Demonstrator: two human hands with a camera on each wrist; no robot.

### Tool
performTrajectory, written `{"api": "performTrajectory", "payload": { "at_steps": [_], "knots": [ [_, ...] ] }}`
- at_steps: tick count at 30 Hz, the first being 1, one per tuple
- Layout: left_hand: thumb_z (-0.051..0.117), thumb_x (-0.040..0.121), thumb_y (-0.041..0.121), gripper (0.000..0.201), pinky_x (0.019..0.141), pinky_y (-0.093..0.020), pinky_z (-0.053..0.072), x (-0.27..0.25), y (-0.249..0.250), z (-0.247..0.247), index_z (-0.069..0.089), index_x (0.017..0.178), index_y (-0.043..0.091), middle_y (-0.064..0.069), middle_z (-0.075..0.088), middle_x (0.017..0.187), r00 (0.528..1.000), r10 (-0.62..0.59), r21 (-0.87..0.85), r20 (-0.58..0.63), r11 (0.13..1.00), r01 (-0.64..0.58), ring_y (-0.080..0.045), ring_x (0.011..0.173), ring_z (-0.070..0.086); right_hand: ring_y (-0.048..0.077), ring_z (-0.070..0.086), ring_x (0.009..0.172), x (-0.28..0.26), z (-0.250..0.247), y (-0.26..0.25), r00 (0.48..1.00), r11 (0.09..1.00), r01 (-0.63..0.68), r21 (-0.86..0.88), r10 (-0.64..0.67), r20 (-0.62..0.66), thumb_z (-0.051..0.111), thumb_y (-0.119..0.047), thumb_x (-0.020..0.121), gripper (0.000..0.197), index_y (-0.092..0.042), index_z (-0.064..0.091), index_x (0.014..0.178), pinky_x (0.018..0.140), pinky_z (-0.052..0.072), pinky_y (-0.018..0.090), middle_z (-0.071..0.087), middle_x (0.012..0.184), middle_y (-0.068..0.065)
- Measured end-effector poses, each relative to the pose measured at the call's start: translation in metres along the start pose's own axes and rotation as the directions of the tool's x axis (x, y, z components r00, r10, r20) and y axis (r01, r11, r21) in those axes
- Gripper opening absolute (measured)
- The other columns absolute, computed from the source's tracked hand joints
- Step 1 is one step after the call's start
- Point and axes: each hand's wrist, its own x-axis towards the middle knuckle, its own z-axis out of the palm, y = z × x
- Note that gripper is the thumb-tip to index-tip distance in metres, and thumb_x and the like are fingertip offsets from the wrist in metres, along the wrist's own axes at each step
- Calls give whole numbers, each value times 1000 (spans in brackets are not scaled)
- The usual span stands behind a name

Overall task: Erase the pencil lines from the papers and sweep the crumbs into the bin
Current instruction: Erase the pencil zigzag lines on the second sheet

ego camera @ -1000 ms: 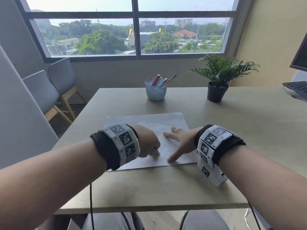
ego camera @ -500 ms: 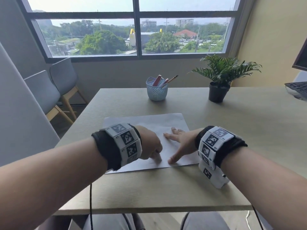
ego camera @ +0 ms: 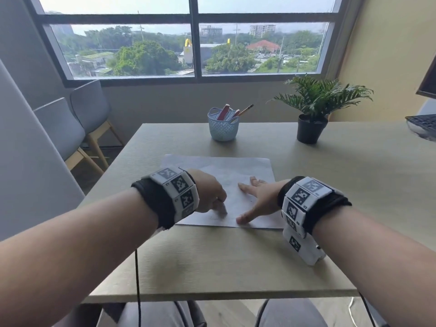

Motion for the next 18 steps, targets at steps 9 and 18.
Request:
{"api": "performTrajectory", "payload": {
  "at_steps": [9, 18],
  "knots": [
    [39, 99, 49, 31, 69, -28, 37, -10, -2, 1, 57, 116, 31, 13, 44, 79, 998, 47, 40, 48, 998, -49, -15, 80, 45, 17, -7, 149, -1, 0, -1, 1000, 1000, -4, -1, 4, 7, 54, -80, 71, 112, -37, -11, 151, 119, 5, 47, -18, 160, 0],
    [36, 99, 50, 32, 68, -28, 34, -15, -7, 13, 57, 113, 30, 9, 53, 90, 998, 44, 21, 48, 999, -45, -17, 81, 46, 17, -7, 149, -2, 0, -1, 1000, 1000, 2, 14, -2, -4, 55, -77, 73, 111, -35, -9, 152, 120, 4, 45, -17, 160, 1]
  ]
}}
